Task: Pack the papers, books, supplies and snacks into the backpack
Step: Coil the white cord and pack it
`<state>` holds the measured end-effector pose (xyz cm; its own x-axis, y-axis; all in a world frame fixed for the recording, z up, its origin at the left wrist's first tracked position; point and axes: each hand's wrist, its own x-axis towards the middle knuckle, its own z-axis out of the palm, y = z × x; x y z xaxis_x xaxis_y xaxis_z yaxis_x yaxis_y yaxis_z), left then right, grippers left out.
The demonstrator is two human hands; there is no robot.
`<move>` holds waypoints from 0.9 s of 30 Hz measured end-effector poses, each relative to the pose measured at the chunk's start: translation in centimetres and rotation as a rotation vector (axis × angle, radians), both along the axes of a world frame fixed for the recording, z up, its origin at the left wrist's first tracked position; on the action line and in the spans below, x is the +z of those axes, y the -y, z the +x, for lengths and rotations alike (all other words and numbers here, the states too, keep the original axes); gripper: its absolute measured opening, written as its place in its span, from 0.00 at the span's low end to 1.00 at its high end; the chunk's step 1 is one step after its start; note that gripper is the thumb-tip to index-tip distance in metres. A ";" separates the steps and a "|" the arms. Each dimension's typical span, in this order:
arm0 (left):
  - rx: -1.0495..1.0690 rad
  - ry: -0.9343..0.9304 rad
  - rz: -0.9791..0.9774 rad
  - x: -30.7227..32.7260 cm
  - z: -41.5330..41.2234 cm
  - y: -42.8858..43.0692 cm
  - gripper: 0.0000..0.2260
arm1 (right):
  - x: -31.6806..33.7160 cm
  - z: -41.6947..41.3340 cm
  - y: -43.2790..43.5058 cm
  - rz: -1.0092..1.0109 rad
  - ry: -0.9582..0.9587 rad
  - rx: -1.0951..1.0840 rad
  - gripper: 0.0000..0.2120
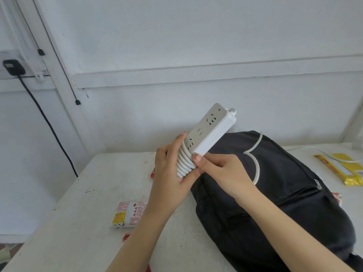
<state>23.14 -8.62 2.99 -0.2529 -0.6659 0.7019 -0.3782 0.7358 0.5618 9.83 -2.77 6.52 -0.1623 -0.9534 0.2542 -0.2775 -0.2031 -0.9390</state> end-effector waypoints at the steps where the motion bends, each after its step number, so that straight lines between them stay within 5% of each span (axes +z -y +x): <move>1: 0.005 0.017 0.001 -0.1 0.0 0.0 0.32 | -0.1 0.1 -0.1 -0.003 -0.056 -0.026 0.21; 13: 0.183 -0.035 0.141 -0.1 1.6 2.9 0.34 | 1.5 -2.4 -1.7 -0.041 -0.886 -0.326 0.14; 22: 0.252 -0.038 0.161 -0.1 3.1 4.2 0.33 | 2.2 -7.0 -1.0 -0.001 -0.754 -0.251 0.16; 27: 0.304 0.061 0.175 0.8 2.5 5.2 0.32 | 3.7 -5.1 -3.0 -0.056 -0.945 -0.265 0.15</move>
<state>25.65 -13.80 3.79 -0.0621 -0.8257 0.5606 -0.6019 0.4791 0.6389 4.71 0.18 10.23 -0.0757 -0.8982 0.4330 -0.9526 -0.0631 -0.2975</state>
